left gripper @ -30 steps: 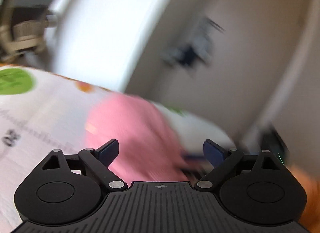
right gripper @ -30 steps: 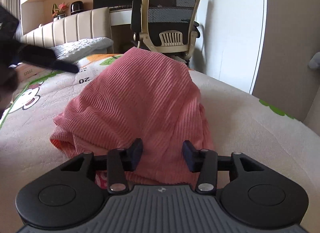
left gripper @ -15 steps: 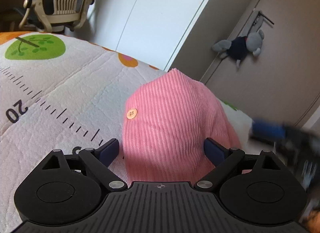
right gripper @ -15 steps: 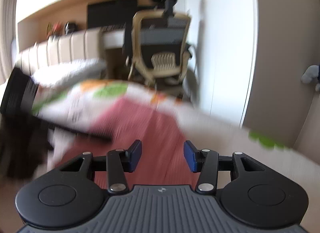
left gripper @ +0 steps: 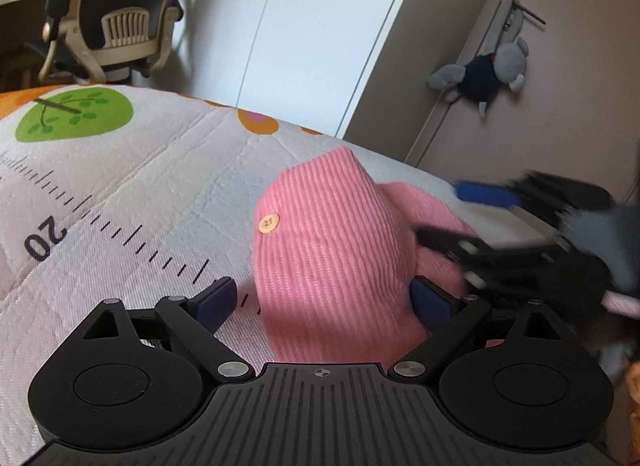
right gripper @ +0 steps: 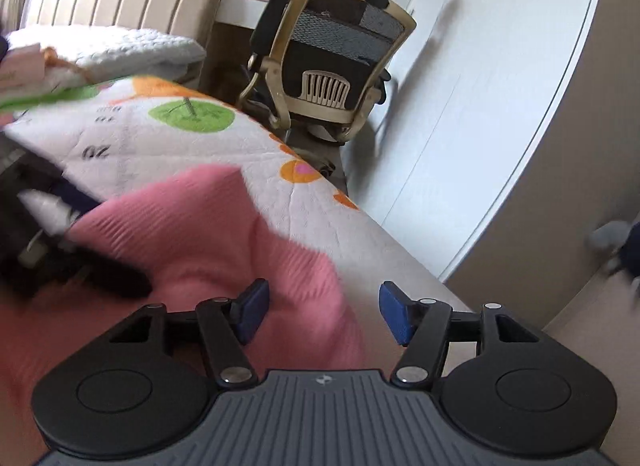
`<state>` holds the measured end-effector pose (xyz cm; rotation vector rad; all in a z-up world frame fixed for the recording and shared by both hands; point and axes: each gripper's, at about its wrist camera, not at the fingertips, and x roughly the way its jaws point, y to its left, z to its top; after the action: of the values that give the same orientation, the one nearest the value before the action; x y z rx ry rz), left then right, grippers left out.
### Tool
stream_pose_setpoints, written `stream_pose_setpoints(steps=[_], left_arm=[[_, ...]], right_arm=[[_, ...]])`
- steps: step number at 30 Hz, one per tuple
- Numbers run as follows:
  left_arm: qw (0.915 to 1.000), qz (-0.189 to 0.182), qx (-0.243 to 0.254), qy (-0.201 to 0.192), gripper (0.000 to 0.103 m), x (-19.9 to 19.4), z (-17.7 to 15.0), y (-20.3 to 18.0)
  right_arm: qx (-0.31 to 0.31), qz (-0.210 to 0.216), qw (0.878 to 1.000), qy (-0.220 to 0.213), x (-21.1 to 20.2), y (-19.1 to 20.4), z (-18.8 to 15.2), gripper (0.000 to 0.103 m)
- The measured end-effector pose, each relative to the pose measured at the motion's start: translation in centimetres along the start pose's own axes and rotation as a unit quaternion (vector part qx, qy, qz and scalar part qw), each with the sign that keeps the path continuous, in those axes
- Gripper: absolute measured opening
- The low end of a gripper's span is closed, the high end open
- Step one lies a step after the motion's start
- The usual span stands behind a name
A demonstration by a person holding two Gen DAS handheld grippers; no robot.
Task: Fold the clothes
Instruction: 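Fold the dress bundle over again with both grippers and release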
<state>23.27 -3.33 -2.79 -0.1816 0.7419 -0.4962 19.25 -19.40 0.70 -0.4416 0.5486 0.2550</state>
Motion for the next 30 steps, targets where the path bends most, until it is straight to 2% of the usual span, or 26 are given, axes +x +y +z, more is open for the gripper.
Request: stream_pose_setpoints(steps=[2,4,7,9,12,15,20,22,27,28,30], left_arm=[[1.0000,-0.005,-0.001,-0.001,0.098,-0.1,-0.1,0.1],[0.9999,-0.013,-0.005,0.000,0.098,-0.1,-0.1,0.1],[0.9987,-0.046,-0.022,0.004,0.097,-0.1,-0.3,0.1],[0.9930,-0.109,-0.045,0.011,0.097,-0.1,-0.6,0.3],[0.9882,-0.133,-0.076,-0.004,0.097,-0.4,-0.8,0.8],[0.9804,-0.158,-0.116,-0.026,0.096,-1.5,0.0,2.8],[0.9854,-0.100,-0.109,-0.085,0.096,-5.7,1.4,7.1],[0.9847,-0.068,-0.125,-0.100,0.096,-7.3,1.6,9.8],[0.9858,0.058,-0.130,-0.089,0.096,-9.7,0.3,15.1],[0.9854,0.072,-0.130,-0.083,0.096,-10.1,-0.1,15.7],[0.9856,0.076,-0.130,-0.078,0.096,-10.9,-1.1,16.4]], right_arm=[[-0.008,0.008,1.000,0.005,-1.7,0.6,-1.2,0.060],[-0.016,-0.007,1.000,0.017,-2.4,1.3,-2.8,0.061],[0.028,-0.021,0.999,0.023,-2.6,0.7,-4.3,0.061],[0.062,-0.017,0.998,0.023,-2.4,0.4,-4.2,0.061],[0.079,-0.019,0.997,0.014,-1.7,0.9,-3.5,0.059],[0.058,-0.016,0.998,0.001,-0.3,2.9,-1.3,0.056],[0.004,0.017,1.000,-0.020,3.3,7.8,3.8,0.055],[-0.019,0.038,0.999,-0.033,5.1,10.1,6.0,0.055],[-0.058,0.038,0.996,-0.054,8.4,13.4,9.1,0.057],[-0.059,0.035,0.996,-0.054,8.7,13.5,9.4,0.058],[-0.059,0.035,0.996,-0.049,8.8,13.4,9.7,0.060]])
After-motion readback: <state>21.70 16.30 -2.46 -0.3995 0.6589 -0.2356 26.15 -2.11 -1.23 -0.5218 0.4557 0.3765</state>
